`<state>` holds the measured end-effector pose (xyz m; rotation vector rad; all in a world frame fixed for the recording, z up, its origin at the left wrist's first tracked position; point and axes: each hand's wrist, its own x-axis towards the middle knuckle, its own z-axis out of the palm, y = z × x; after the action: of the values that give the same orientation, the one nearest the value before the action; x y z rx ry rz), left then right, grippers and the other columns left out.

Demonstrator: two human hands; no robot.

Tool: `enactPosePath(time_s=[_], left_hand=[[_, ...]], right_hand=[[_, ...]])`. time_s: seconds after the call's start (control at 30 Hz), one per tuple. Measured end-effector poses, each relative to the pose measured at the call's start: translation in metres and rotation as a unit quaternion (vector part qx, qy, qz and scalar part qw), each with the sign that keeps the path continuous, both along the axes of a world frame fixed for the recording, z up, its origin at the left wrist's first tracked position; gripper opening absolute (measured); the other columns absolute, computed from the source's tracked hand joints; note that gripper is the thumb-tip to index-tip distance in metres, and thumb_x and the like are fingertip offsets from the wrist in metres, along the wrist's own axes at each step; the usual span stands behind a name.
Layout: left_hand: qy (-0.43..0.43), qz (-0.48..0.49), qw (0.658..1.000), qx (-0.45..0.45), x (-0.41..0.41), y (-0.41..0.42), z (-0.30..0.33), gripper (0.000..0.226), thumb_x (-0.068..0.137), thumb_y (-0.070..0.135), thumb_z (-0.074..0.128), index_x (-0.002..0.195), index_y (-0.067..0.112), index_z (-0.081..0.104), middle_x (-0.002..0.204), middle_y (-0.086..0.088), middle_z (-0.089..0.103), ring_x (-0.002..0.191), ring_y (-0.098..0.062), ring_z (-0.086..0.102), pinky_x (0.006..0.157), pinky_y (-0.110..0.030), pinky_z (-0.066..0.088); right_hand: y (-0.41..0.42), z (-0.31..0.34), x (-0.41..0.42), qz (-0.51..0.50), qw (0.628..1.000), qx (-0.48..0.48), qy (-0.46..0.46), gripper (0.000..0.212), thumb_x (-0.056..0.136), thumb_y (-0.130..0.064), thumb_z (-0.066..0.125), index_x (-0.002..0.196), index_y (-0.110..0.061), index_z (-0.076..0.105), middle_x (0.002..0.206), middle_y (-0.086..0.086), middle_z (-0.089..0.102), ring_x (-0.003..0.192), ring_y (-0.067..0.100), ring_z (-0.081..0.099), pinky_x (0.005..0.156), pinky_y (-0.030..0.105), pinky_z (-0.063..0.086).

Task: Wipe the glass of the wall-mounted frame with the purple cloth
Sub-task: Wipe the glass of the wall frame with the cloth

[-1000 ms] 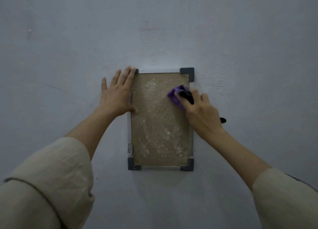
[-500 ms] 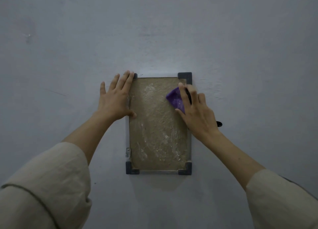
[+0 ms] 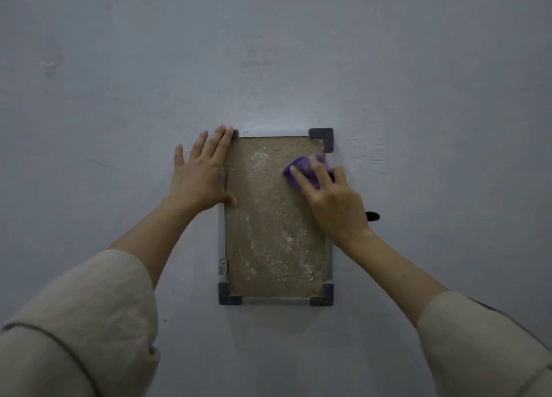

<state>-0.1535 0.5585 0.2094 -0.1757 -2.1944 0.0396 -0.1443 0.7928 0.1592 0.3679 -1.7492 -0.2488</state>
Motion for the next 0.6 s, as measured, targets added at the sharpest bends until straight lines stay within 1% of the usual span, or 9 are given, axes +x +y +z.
enactPosePath(time_s=[0.07, 0.1, 0.13, 0.23, 0.3, 0.4, 0.47, 0.53, 0.6], left_hand=[[-0.002, 0.001, 1.000, 0.000, 0.000, 0.000, 0.000, 0.132, 0.058, 0.048, 0.081, 0.147, 0.027, -0.014, 0.158, 0.008, -0.010, 0.145, -0.019, -0.006, 0.114, -0.057, 0.003], [-0.003, 0.000, 1.000, 0.000, 0.000, 0.000, 0.000, 0.132, 0.058, 0.048, 0.081, 0.147, 0.027, -0.014, 0.158, 0.008, -0.010, 0.145, -0.019, -0.006, 0.114, -0.057, 0.003], [-0.004, -0.001, 1.000, 0.001, 0.001, 0.000, 0.000, 0.132, 0.058, 0.048, 0.081, 0.147, 0.027, -0.014, 0.158, 0.008, -0.010, 0.145, -0.019, -0.007, 0.114, -0.057, 0.003], [-0.005, -0.004, 1.000, 0.002, 0.001, 0.000, 0.000, 0.131, 0.059, 0.047, 0.081, 0.147, 0.027, -0.014, 0.158, 0.009, -0.010, 0.145, -0.019, -0.007, 0.114, -0.057, 0.003], [-0.005, -0.003, 1.000, 0.003, 0.001, 0.001, 0.000, 0.131, 0.059, 0.047, 0.081, 0.147, 0.027, -0.014, 0.158, 0.009, -0.011, 0.145, -0.019, -0.007, 0.114, -0.056, 0.003], [-0.008, -0.002, 1.000, 0.001, 0.002, 0.001, 0.001, 0.131, 0.059, 0.048, 0.081, 0.147, 0.027, -0.014, 0.158, 0.008, -0.011, 0.145, -0.020, -0.007, 0.114, -0.057, 0.003], [-0.009, -0.002, 1.000, 0.001, 0.001, 0.000, 0.001, 0.131, 0.059, 0.048, 0.081, 0.147, 0.027, -0.014, 0.158, 0.007, -0.011, 0.145, -0.020, -0.007, 0.114, -0.057, 0.003], [-0.009, -0.002, 1.000, 0.003, 0.001, 0.000, 0.000, 0.131, 0.059, 0.048, 0.081, 0.147, 0.027, -0.014, 0.158, 0.008, -0.011, 0.145, -0.020, -0.007, 0.114, -0.057, 0.003], [-0.009, -0.001, 1.000, 0.004, 0.001, 0.001, 0.000, 0.131, 0.059, 0.047, 0.081, 0.147, 0.027, -0.014, 0.158, 0.009, -0.011, 0.145, -0.020, -0.007, 0.114, -0.057, 0.003]], right_hand=[[0.006, -0.002, 0.002, 0.017, 0.996, 0.082, -0.005, 0.054, 0.072, -0.002, 0.074, 0.123, -0.013, 0.060, 0.119, 0.022, 0.062, 0.087, 0.039, 0.063, 0.045, 0.039, 0.057], [0.010, 0.004, 0.002, 0.019, 0.996, 0.088, -0.003, 0.054, 0.074, -0.002, 0.073, 0.124, -0.014, 0.059, 0.118, 0.022, 0.061, 0.088, 0.040, 0.062, 0.045, 0.040, 0.057], [0.013, 0.012, 0.002, 0.017, 0.998, 0.064, -0.002, 0.052, 0.077, -0.002, 0.071, 0.126, -0.015, 0.058, 0.119, 0.021, 0.060, 0.089, 0.040, 0.060, 0.047, 0.040, 0.056], [0.010, 0.032, -0.002, -0.006, 0.996, -0.089, -0.002, 0.047, 0.090, -0.005, 0.054, 0.135, -0.020, 0.047, 0.129, 0.017, 0.051, 0.099, 0.038, 0.052, 0.057, 0.041, 0.055], [0.000, 0.027, -0.001, 0.014, 0.994, -0.108, -0.016, 0.045, 0.090, -0.005, 0.056, 0.133, -0.017, 0.050, 0.128, 0.018, 0.052, 0.098, 0.039, 0.052, 0.059, 0.041, 0.056], [-0.005, 0.005, 0.002, 0.072, 0.996, 0.051, -0.020, 0.048, 0.073, -0.003, 0.075, 0.119, -0.009, 0.062, 0.110, 0.021, 0.063, 0.084, 0.039, 0.061, 0.048, 0.038, 0.057], [0.003, 0.010, 0.002, 0.065, 0.989, 0.129, -0.015, 0.049, 0.071, -0.005, 0.078, 0.117, -0.009, 0.063, 0.108, 0.020, 0.065, 0.082, 0.037, 0.063, 0.046, 0.037, 0.056], [0.012, 0.031, -0.001, 0.041, 0.996, 0.077, 0.003, 0.043, 0.079, -0.006, 0.070, 0.121, -0.012, 0.060, 0.111, 0.019, 0.062, 0.084, 0.038, 0.060, 0.047, 0.038, 0.054], [0.012, 0.048, -0.003, 0.015, 0.998, -0.062, 0.005, 0.040, 0.090, -0.008, 0.057, 0.128, -0.016, 0.052, 0.121, 0.017, 0.055, 0.092, 0.038, 0.054, 0.054, 0.041, 0.055]])
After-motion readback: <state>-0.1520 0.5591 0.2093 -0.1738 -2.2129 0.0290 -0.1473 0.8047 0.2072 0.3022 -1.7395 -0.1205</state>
